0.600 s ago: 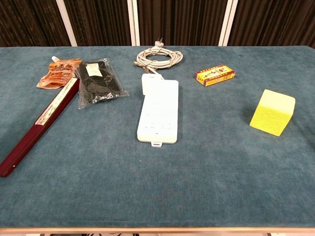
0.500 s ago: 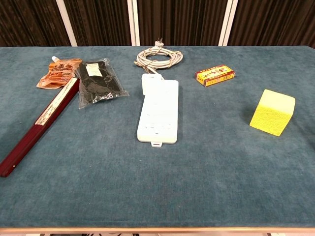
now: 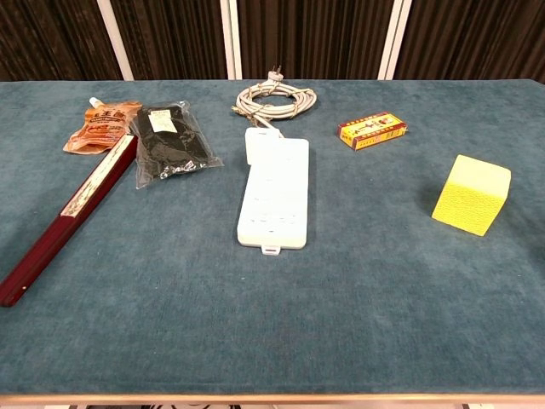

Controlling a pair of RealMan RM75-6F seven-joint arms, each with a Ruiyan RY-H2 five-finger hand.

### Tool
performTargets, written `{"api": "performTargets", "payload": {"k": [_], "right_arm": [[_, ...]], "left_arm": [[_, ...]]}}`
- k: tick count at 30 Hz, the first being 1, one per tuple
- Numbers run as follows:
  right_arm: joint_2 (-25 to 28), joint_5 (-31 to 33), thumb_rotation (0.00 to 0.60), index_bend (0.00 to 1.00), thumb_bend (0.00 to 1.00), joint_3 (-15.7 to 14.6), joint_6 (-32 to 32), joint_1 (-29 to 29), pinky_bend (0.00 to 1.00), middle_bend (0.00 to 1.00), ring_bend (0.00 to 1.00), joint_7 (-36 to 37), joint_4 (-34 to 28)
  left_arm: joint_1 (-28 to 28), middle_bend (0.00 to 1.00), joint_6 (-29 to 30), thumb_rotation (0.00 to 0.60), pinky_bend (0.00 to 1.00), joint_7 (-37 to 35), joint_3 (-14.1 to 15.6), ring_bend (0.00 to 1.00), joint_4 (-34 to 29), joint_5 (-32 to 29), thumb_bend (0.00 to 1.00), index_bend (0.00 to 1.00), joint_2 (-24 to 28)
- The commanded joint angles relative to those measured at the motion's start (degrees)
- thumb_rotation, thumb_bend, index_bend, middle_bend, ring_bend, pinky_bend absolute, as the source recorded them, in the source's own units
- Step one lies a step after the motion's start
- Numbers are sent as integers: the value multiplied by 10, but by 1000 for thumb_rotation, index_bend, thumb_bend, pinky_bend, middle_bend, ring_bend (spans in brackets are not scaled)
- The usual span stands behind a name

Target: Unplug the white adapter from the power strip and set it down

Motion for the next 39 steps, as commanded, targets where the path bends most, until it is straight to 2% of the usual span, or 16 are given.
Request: {"api": "performTargets", "payload": {"k": [1,7,14,23,24,26,27,29,30,39], "right_arm": [[6,-1,600,0,327,13,-12,17,0,0,0,-30,-23],[8,5,600,0,327,42,-57,62,0,0,0,-92,-87],[-19,53,600,0,328,88,-140,134,0,2,0,-166,-158],[-100,126,600,10,330,138,-227,231,45,131,61,-257,-155],[-106,132,600,18,349,140,-232,237,48,141,68,-263,-152],[-127,153,600,48,464,146,-241,252,64,156,82,-277,-145],[-141,161,600,68,555,147,-242,257,76,158,86,-279,-145],[-156,163,600,97,670,141,-241,262,86,157,88,-280,-143],[-163,162,600,107,694,136,-242,264,87,158,88,-280,-141],[-215,151,600,117,743,97,-249,278,87,158,88,-284,-116]], "left_arm": [[-1,0,-5,600,30,0,-4,0,-3,-4,12,0,-1],[-19,0,-27,600,30,14,-26,0,-20,-15,12,0,-2],[-62,0,-77,600,31,57,-64,0,-64,-38,12,0,-3],[-116,0,-132,600,32,108,-112,0,-112,-78,13,0,-20],[-120,0,-135,600,32,111,-116,0,-115,-81,13,0,-21],[-135,0,-150,600,32,123,-129,0,-123,-95,17,0,-24],[-145,0,-160,600,32,132,-138,0,-129,-106,20,0,-26],[-159,0,-172,600,32,141,-150,0,-134,-119,25,0,-29],[-166,0,-179,600,32,146,-156,0,-135,-126,26,0,-30],[-235,0,-240,600,33,178,-205,0,-129,-193,36,10,-47]]}}
